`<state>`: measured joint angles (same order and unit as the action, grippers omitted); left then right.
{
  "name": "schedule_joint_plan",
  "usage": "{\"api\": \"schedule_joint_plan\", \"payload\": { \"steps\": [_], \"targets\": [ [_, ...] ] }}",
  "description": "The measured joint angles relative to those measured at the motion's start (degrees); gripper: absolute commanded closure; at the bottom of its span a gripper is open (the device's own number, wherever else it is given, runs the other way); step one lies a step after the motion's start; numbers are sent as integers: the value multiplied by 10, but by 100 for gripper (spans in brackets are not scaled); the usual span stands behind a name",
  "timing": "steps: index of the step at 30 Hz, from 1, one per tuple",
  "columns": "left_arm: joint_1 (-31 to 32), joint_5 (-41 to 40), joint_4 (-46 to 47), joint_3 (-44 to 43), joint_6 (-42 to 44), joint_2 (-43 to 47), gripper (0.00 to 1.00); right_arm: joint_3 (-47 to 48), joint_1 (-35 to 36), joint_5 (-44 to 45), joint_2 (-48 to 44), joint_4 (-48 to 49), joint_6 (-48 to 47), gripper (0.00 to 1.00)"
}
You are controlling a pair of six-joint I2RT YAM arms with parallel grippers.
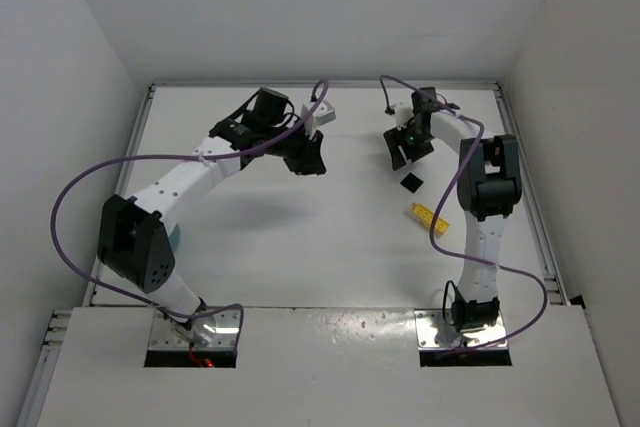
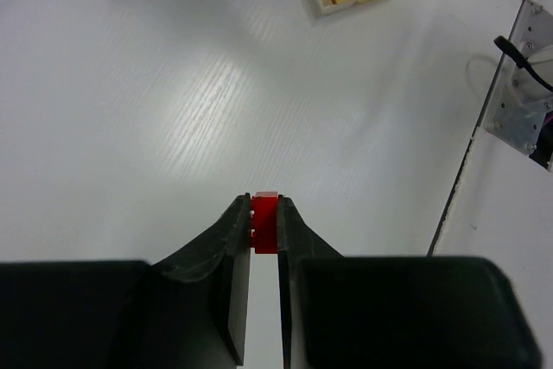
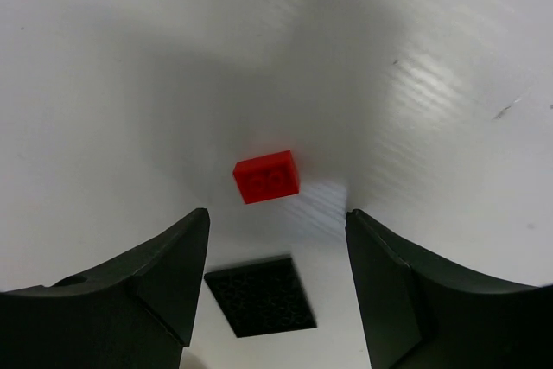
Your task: Sort the legos into containers by color
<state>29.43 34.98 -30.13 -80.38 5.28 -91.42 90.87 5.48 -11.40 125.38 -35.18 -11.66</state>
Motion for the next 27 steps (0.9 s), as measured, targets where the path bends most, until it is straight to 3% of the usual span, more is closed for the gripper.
{"api": "schedule_joint_plan", "payload": {
  "steps": [5, 14, 27],
  "targets": [
    [-7, 9, -14, 0, 0, 0, 95, 34, 3, 20, 16, 0, -18, 37],
    [-11, 15, -18, 0, 0, 0, 95, 44, 16, 31, 30, 1, -33, 51],
    [-25, 17, -23, 13, 0, 12, 95, 44, 32, 33, 31, 2, -37, 84]
  ]
}}
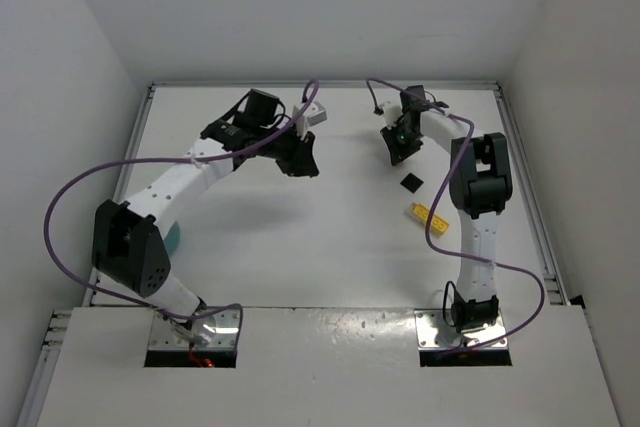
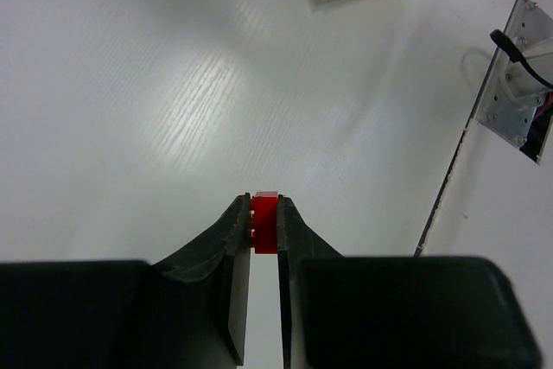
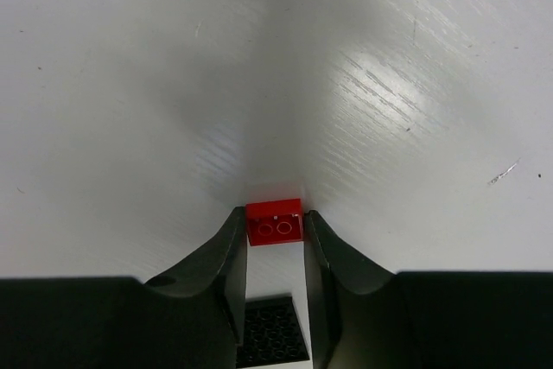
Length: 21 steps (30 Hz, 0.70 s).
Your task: Sort the legos into containers by color
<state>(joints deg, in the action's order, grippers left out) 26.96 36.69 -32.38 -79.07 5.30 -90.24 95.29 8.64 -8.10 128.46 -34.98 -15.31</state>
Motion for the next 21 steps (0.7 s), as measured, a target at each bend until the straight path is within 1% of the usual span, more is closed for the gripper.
{"api": "schedule_joint_plan", "payload": {
  "steps": [1, 4, 9, 12, 13, 14, 17, 21],
  "targets": [
    [-3, 0, -2, 3, 0, 6, 95, 0, 0, 0, 0, 0, 0, 87],
    [-14, -7, -17, 8, 0, 33, 95, -16, 0, -1, -9, 10, 0, 89],
    [-60, -39, -69, 10, 4, 102, 95, -96, 1, -29, -68, 6, 9, 92],
    [-110, -91, -119, 17, 12, 161, 98, -141, 5, -58, -131, -17, 24, 93],
    [-121, -108, -131, 20, 13, 176, 98, -148, 6, -66, -151, -25, 29, 93],
    [-136, -143, -148, 26, 17, 190, 98, -151, 9, -79, -173, -33, 35, 93],
    [-189, -210, -193, 62, 33, 235, 99, -152, 22, -115, -238, -44, 52, 94],
    [-297, -283, -263, 116, 76, 259, 99, -148, 40, -142, -276, -61, 64, 94]
  ]
}}
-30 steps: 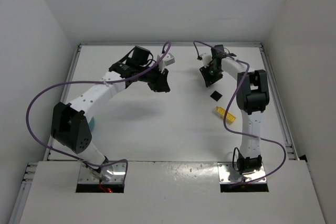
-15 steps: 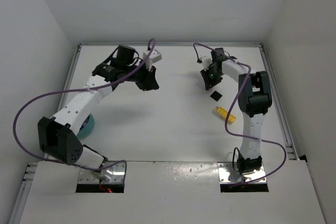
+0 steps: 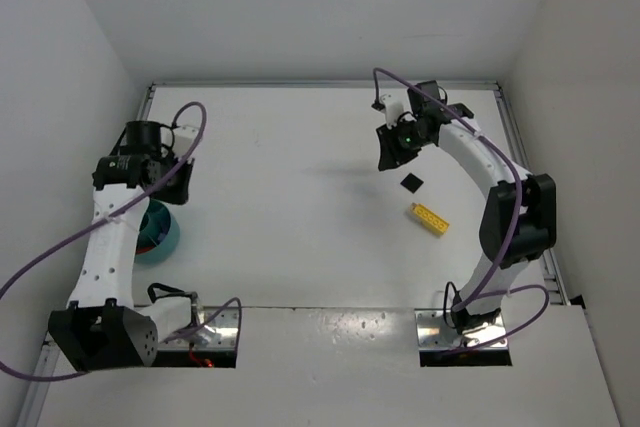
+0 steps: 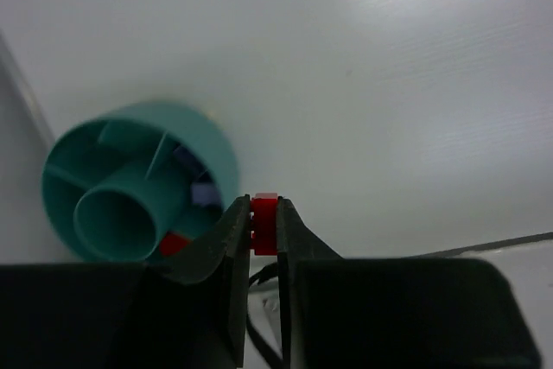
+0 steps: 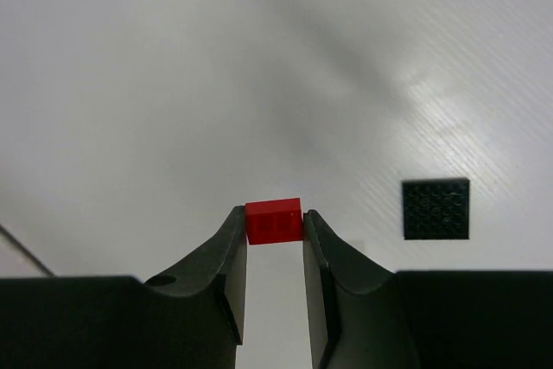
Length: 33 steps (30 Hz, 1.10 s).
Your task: Sort the legos into containers by color
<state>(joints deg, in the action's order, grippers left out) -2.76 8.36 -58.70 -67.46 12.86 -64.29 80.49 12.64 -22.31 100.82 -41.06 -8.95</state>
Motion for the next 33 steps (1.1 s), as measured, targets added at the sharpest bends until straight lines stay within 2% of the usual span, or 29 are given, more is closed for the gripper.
{"api": "schedule_joint_plan", "payload": {
  "steps": [4, 10, 18, 22, 33],
  "targets": [
    [-90, -53, -56, 7, 54, 1, 99, 20, 20, -20, -2, -35, 6, 95],
    [-219, -90, -78, 50, 152, 19, 99, 74, 46, -37, 5, -87, 6, 95],
    [-390, -70, -78, 86, 277, 19, 99, 130, 86, -33, 36, -119, 6, 95],
    [-417, -40, -78, 108, 322, 16, 99, 130, 104, -19, 43, -126, 6, 95],
    [-419, 41, -66, 122, 366, 10, 97, 130, 116, 0, 44, -132, 6, 97]
  ]
}}
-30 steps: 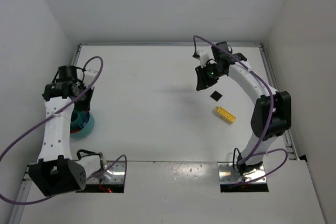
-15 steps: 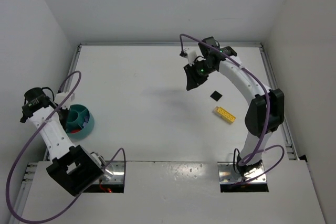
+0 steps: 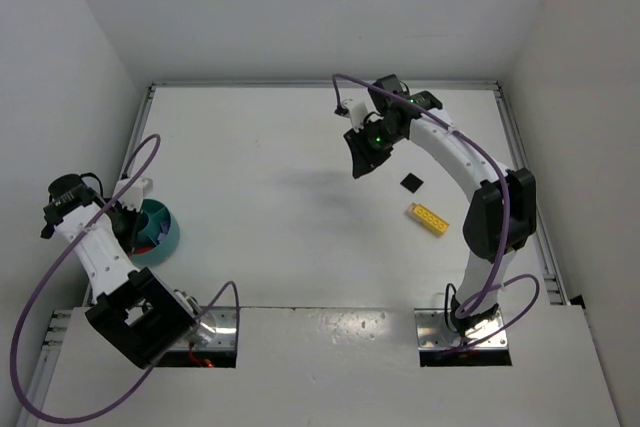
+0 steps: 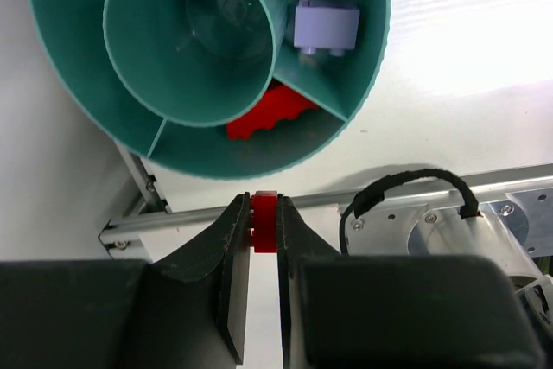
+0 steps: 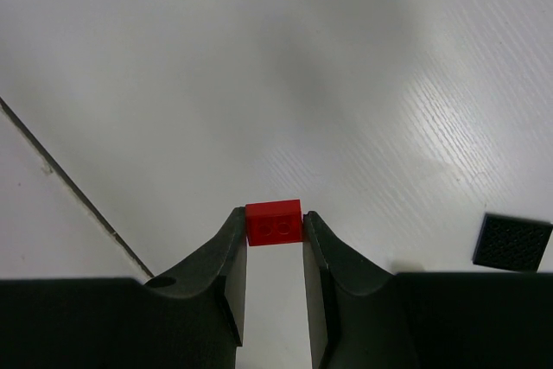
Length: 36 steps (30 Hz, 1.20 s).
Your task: Sort the legos into containers by color
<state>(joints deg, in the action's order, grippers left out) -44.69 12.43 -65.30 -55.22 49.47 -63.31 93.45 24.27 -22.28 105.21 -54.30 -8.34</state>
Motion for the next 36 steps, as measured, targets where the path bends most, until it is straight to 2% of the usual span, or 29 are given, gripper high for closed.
{"api": "schedule_joint_plan", "payload": {
  "steps": [8, 15, 18, 20, 22, 28, 29, 31, 36],
  "targets": [
    [0, 19, 23, 0, 0, -30, 92, 0, 3, 4, 0, 0, 0, 97],
    [0, 30, 38, 0, 0, -54, 83, 0, 3, 7, 0, -1, 0, 97],
    [0, 34, 44, 0, 0, -62, 73, 0, 3, 7, 0, -1, 0, 97],
    [0, 37, 46, 0, 2, -62, 60, 0, 3, 7, 0, -1, 0, 97],
    [0, 43, 45, -1, 2, -63, 54, 0, 3, 8, 0, -2, 0, 97],
    [0, 49, 44, -12, 2, -65, 53, 0, 3, 7, 0, -2, 0, 97],
    [0, 50, 41, -17, 2, -66, 58, -1, 3, 7, 0, -2, 0, 97],
    [0, 55, 32, -32, 4, -66, 59, -2, 3, 6, 0, -2, 0, 97],
    [0, 131, -30, -119, 44, -41, 61, -10, 2, -42, -6, -1, 4, 97]
  ]
}}
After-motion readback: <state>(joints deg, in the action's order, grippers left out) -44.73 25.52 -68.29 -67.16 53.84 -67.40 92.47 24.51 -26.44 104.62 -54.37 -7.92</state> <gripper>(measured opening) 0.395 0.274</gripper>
